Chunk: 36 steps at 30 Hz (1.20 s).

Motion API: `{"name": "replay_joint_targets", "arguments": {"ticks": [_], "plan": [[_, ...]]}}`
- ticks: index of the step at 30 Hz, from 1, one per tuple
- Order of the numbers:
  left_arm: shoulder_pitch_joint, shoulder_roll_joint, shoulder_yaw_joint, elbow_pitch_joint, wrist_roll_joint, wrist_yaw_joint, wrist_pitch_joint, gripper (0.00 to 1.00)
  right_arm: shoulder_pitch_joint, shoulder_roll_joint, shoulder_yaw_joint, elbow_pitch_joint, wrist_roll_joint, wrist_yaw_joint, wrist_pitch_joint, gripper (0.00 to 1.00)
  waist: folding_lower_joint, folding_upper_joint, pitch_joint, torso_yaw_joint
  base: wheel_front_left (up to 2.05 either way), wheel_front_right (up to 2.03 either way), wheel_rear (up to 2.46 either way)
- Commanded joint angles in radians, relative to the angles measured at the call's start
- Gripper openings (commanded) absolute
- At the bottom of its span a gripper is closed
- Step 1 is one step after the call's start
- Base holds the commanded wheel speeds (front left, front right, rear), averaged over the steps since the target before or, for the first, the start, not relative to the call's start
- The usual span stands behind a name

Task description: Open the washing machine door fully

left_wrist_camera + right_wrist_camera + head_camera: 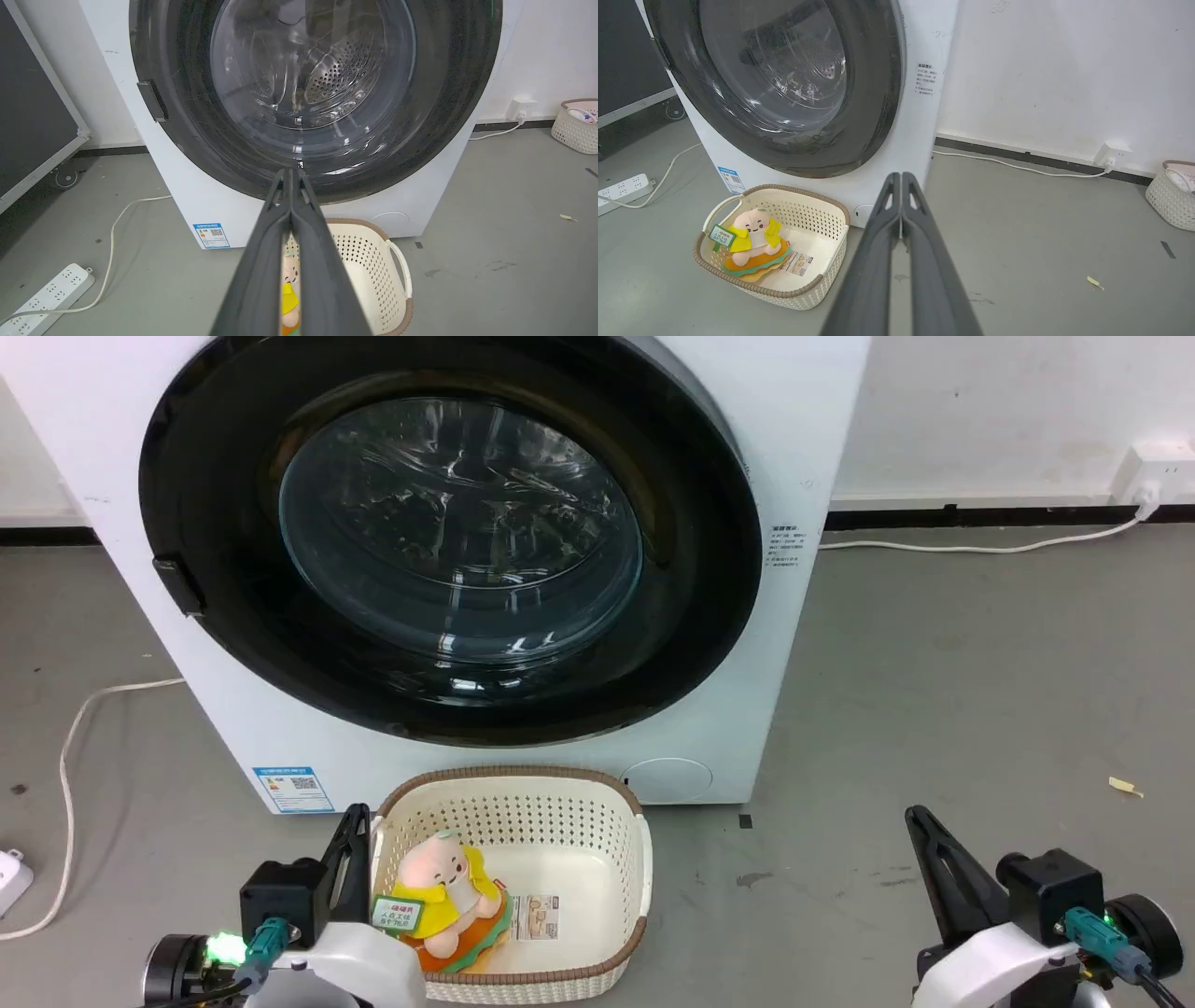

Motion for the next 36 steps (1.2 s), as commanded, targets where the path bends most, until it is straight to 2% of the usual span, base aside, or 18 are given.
{"name": "replay_joint_targets", "arguments": {"ticks": [1, 33, 34, 36], "plan": [[-0.005, 0.0, 0.0, -0.004, 0.003, 0.003, 0.0, 0.0, -0.014, 0.005, -0.001, 0.003, 0.004, -0.001, 0.0, 0.0, 0.0, 0.0, 0.0, 0.0, 0.0, 0.0, 0.0], [-0.005, 0.0, 0.0, -0.004, 0.003, 0.003, 0.0, 0.0, -0.014, 0.005, -0.001, 0.003, 0.004, -0.001, 0.0, 0.0, 0.0, 0.0, 0.0, 0.0, 0.0, 0.0, 0.0], [0.0, 0.0, 0.0, 0.0, 0.0, 0.0, 0.0, 1.0, 0.0, 0.0, 0.0, 0.0, 0.0, 0.0, 0.0, 1.0, 0.0, 0.0, 0.0, 0.0, 0.0, 0.0, 0.0], [0.0, 0.0, 0.0, 0.0, 0.0, 0.0, 0.0, 1.0, 0.001, 0.0, 0.0, 0.0, 0.0, 0.0, 0.0, 1.0, 0.0, 0.0, 0.0, 0.0, 0.0, 0.0, 0.0]]}}
